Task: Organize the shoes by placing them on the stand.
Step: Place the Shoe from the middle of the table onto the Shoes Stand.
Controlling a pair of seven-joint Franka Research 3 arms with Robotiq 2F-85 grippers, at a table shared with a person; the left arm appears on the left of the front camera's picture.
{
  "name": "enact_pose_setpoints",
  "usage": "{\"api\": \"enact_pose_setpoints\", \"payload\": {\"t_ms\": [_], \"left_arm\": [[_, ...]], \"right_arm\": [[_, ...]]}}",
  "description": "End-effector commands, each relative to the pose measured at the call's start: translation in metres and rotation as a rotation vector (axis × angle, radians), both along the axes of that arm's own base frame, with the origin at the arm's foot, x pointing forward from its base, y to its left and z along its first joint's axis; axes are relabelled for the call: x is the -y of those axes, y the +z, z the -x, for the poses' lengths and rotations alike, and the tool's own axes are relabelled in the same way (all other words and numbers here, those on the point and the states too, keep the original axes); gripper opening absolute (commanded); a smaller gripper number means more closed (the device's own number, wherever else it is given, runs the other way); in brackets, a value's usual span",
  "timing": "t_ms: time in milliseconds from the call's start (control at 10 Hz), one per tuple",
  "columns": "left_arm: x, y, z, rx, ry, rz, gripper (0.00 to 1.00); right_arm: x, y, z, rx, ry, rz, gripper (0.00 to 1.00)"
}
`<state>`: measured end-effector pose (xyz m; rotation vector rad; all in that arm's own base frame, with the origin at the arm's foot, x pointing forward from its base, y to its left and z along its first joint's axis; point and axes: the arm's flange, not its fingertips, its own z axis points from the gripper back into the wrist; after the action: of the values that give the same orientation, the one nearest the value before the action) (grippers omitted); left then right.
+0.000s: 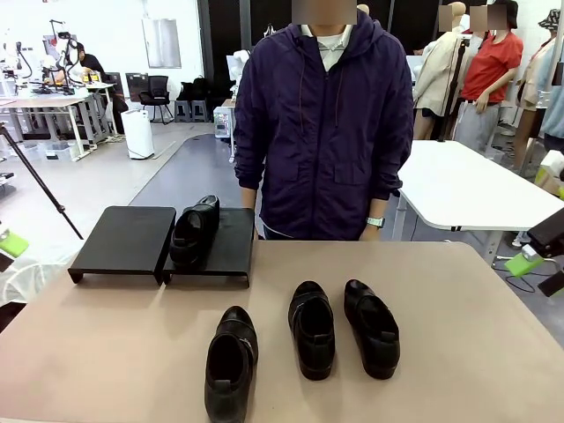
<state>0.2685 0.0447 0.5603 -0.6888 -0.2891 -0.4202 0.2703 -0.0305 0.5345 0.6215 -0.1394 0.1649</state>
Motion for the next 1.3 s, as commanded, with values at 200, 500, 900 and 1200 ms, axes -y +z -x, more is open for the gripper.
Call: {"api": "enact_pose_setpoints", "payload": {"t_ms": [200, 500, 900, 1200], "left_arm": [[0.124, -0.008, -0.015, -0.121, 0.089, -0.198, 1.00], [0.280, -0.078, -0.061, -0.295, 0.006, -0.221, 1.00], [0.328, -0.119, -0.045, -0.345, 0.132, -0.238, 1.00], [0.328, -0.119, -0.045, -0.345, 0.132, -0.238, 1.00]], "right_arm": [[-0.002, 0.001, 0.002, 0.000, -0.005, -0.013, 1.00], [-0.002, 0.001, 0.002, 0.000, -0.005, -0.013, 1.00], [-0.002, 0.001, 0.002, 0.000, -0.005, -0.013, 1.00], [-0.002, 0.001, 0.002, 0.000, -0.005, -0.013, 1.00]]}}
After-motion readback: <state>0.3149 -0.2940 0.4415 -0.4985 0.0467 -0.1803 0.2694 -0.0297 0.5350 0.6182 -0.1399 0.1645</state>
